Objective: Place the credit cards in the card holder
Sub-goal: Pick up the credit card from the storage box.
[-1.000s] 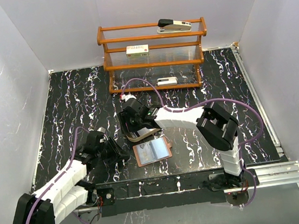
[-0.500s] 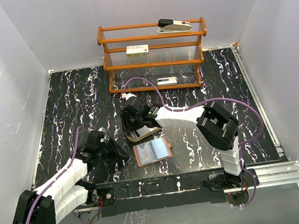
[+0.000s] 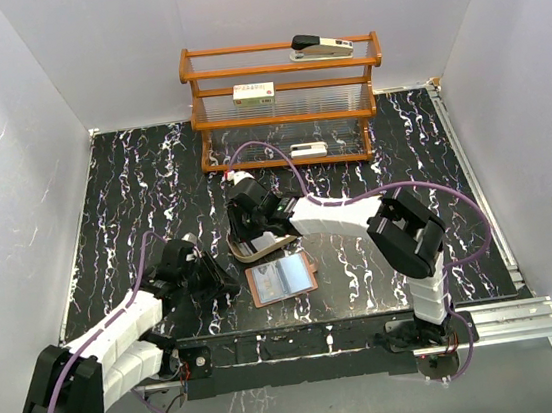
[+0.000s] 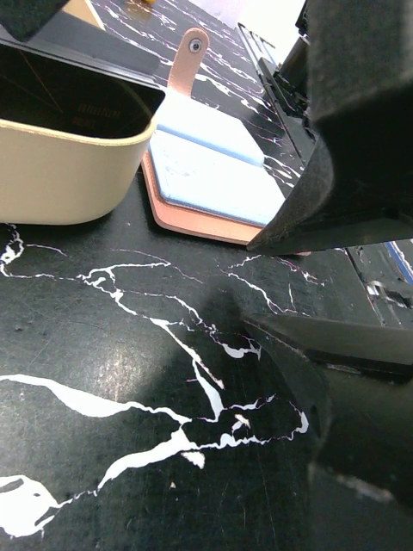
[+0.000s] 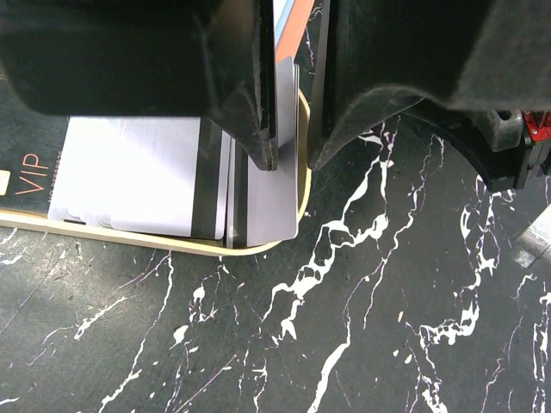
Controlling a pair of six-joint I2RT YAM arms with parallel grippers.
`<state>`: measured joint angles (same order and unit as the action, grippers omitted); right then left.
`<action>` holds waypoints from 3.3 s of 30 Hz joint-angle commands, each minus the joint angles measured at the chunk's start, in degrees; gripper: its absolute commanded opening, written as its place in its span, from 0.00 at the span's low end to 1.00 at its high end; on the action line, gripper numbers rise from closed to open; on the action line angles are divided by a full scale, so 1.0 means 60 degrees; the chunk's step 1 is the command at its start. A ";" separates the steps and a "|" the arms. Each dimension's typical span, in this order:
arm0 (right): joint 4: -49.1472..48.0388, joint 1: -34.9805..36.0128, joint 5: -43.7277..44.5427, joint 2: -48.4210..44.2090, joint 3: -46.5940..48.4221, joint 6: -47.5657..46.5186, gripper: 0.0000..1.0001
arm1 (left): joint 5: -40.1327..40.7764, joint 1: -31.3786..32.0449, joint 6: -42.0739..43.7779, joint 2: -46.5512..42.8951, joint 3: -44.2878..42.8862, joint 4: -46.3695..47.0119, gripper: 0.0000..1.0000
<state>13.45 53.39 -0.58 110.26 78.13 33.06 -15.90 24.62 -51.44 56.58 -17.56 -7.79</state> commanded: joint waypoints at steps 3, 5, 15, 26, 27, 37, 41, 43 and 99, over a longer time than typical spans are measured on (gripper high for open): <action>-0.0616 0.0001 0.0074 -0.0577 0.0001 -0.0031 0.14 | -0.0162 -0.0002 0.0019 -0.0092 0.0078 0.0119 0.33; -0.0616 0.0000 0.0111 -0.0600 0.0000 -0.0031 0.11 | -0.0177 -0.0002 0.0019 -0.0045 0.0072 0.0140 0.33; -0.0412 0.0006 0.0411 -0.0788 0.0013 -0.0125 0.06 | -0.0199 -0.0010 -0.0141 0.0080 0.0163 0.0423 0.33; -0.0308 0.0002 0.0723 -0.1163 -0.0075 -0.0230 0.00 | -0.0196 -0.0010 -0.0220 -0.0400 -0.0216 -0.0078 0.33; -0.0244 0.0000 0.0768 -0.1208 -0.0072 -0.0267 0.00 | -0.0192 -0.0003 -0.0205 -0.0453 -0.0289 -0.0174 0.33; -0.0111 -0.0001 0.1634 -0.2506 -0.0792 -0.0309 0.00 | -0.0843 -0.0004 -0.0119 -0.1068 -0.0971 -0.0392 0.39; -0.0152 0.0000 0.1755 -0.3204 -0.1280 -0.0214 0.00 | -0.1301 -0.0004 -0.0143 -0.1148 -0.1437 -0.0437 0.42; -0.0280 0.0001 0.1676 -0.3655 -0.1636 -0.0090 0.00 | -0.1572 -0.0002 -0.0253 -0.1273 -0.1573 -0.0258 0.45; 0.0410 -0.0065 0.2058 -0.6180 -0.5745 0.0337 0.48 | -0.3250 0.0027 -0.1507 -0.0289 0.0430 0.3597 0.00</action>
<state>11.20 53.19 7.90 70.30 39.68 41.08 -35.16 24.51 -62.92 52.62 -15.94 14.92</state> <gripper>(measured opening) 0.481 0.009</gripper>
